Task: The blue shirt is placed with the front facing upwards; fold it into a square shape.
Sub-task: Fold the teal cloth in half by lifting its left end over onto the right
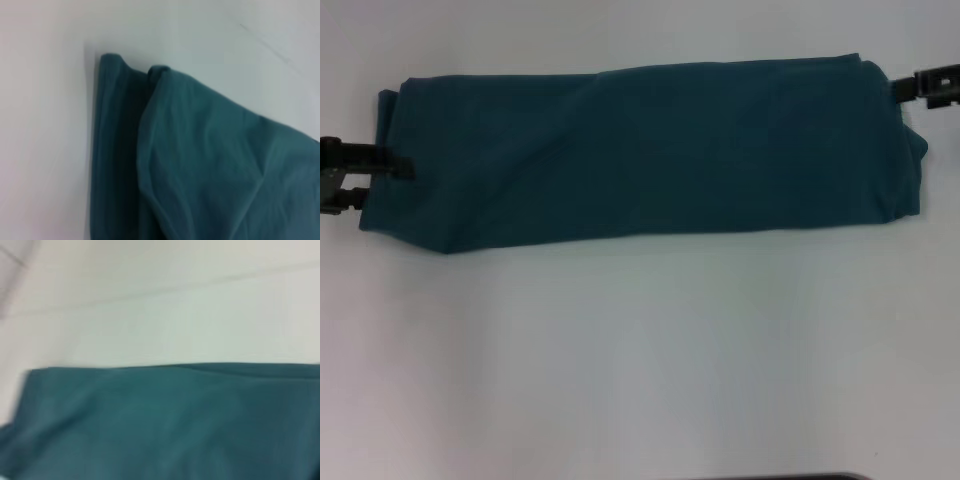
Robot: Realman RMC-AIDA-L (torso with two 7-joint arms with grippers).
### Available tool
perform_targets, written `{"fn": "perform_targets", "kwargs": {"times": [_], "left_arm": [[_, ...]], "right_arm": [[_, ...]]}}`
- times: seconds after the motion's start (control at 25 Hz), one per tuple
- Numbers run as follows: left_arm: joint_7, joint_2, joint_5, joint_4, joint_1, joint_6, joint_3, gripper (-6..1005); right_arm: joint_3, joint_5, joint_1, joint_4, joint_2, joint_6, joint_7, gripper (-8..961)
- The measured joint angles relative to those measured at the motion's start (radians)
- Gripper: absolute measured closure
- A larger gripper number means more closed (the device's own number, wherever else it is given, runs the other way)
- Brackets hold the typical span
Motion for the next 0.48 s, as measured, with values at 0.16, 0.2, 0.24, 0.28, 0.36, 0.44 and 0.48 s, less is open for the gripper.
{"fn": "perform_targets", "kwargs": {"times": [0.16, 0.2, 0.24, 0.28, 0.36, 0.44, 0.48], "left_arm": [[0.000, -0.001, -0.002, -0.001, -0.001, 0.001, -0.006, 213], [0.000, -0.001, -0.002, -0.001, -0.001, 0.001, -0.008, 193], [0.000, -0.002, -0.002, -0.001, -0.002, 0.001, -0.011, 173], [0.000, -0.003, -0.002, -0.001, -0.002, 0.000, -0.013, 152], [0.000, -0.003, -0.002, -0.001, -0.004, -0.001, -0.016, 111], [0.000, -0.004, -0.003, -0.001, -0.007, -0.004, -0.016, 90], [0.000, -0.004, -0.003, -0.001, -0.007, -0.004, -0.016, 90]], "right_arm": [[-0.011, 0.065, 0.007, 0.067, -0.007, -0.034, -0.026, 244], [-0.018, 0.061, 0.011, 0.094, -0.007, -0.022, -0.030, 173], [-0.026, 0.053, 0.015, 0.122, -0.006, -0.010, -0.034, 143], [-0.032, 0.046, 0.017, 0.148, -0.006, 0.009, -0.033, 113], [-0.040, 0.027, 0.019, 0.178, -0.008, 0.039, -0.026, 52], [-0.041, 0.011, 0.017, 0.178, -0.008, 0.058, -0.013, 23], [-0.041, 0.005, 0.014, 0.175, -0.009, 0.065, -0.008, 25]]}}
